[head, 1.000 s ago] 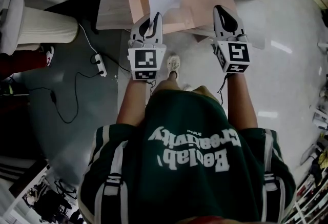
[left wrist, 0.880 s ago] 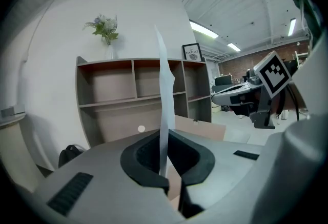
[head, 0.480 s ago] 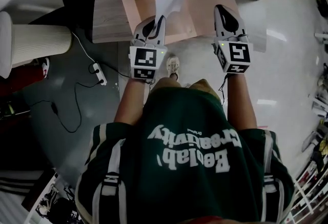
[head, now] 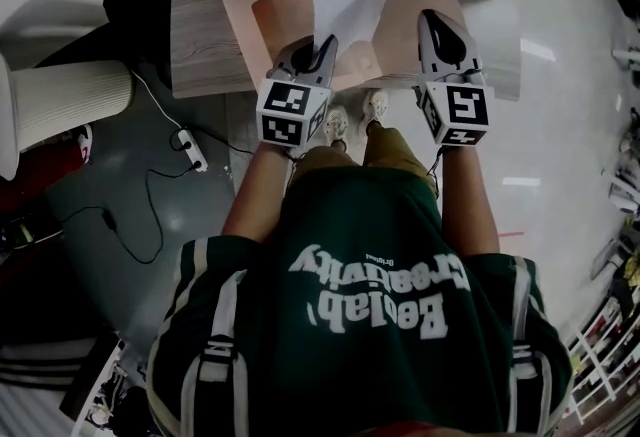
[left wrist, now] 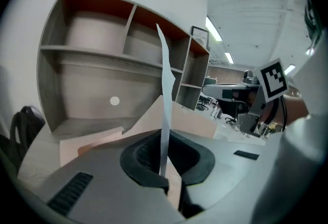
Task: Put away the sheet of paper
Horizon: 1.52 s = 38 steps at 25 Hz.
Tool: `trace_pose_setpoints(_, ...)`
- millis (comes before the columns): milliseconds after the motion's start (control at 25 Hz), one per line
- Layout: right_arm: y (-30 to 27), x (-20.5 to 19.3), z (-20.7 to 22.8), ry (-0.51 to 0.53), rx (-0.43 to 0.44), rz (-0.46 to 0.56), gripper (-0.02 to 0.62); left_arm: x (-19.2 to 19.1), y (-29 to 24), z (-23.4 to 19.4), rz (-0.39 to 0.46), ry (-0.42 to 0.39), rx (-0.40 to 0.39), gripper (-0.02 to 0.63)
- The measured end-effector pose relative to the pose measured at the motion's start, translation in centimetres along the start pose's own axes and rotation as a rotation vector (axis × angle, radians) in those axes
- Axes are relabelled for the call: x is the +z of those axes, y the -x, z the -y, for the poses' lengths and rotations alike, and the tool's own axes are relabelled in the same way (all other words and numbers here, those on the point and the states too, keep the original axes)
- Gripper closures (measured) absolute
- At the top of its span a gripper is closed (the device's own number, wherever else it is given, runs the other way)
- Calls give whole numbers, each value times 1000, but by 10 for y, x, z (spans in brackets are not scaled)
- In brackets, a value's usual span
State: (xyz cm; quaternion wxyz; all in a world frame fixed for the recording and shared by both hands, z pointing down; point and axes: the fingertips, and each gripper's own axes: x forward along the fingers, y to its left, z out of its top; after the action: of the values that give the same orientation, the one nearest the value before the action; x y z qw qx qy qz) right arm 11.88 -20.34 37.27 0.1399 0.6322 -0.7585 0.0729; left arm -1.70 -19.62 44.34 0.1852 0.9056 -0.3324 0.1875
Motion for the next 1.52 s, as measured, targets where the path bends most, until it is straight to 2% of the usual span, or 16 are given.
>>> trace_pose_setpoints(80, -10, -5, 4, -1, 11, -13, 558, -10, -17, -5, -49, 54, -5, 588)
trace_pose_setpoints(160, -21, -7, 10, 1, 22, -27, 558, -23, -34, -11, -111, 71, 17, 588)
trace_pose_setpoints(360, -51, -4, 21, 8, 69, -37, 558, -47, -65, -38, -246, 29, 130, 588)
trace_pose_setpoints(480, -69, -5, 23, 6, 101, -49, 558, -56, -80, -50, -307, 33, 177, 583)
trace_pose_setpoints(560, -78, -8, 25, 8, 120, -59, 558, -61, -89, -55, -345, 12, 197, 444)
trace_pose_setpoints(720, -95, -13, 29, 13, 154, -71, 558, -70, -100, -64, -417, -80, 264, 327)
trace_pose_setpoints(920, -109, -13, 30, 13, 194, -75, 558, -68, -96, -80, -428, -128, 360, 284)
trace_pose_setpoints(1360, -127, -13, 14, 15, 275, -67, 558, -58, -73, -99, -408, -101, 441, 282)
trace_pose_setpoints(1520, -129, -17, 8, 28, 298, -97, 558, -57, -69, -106, -397, -106, 459, 282)
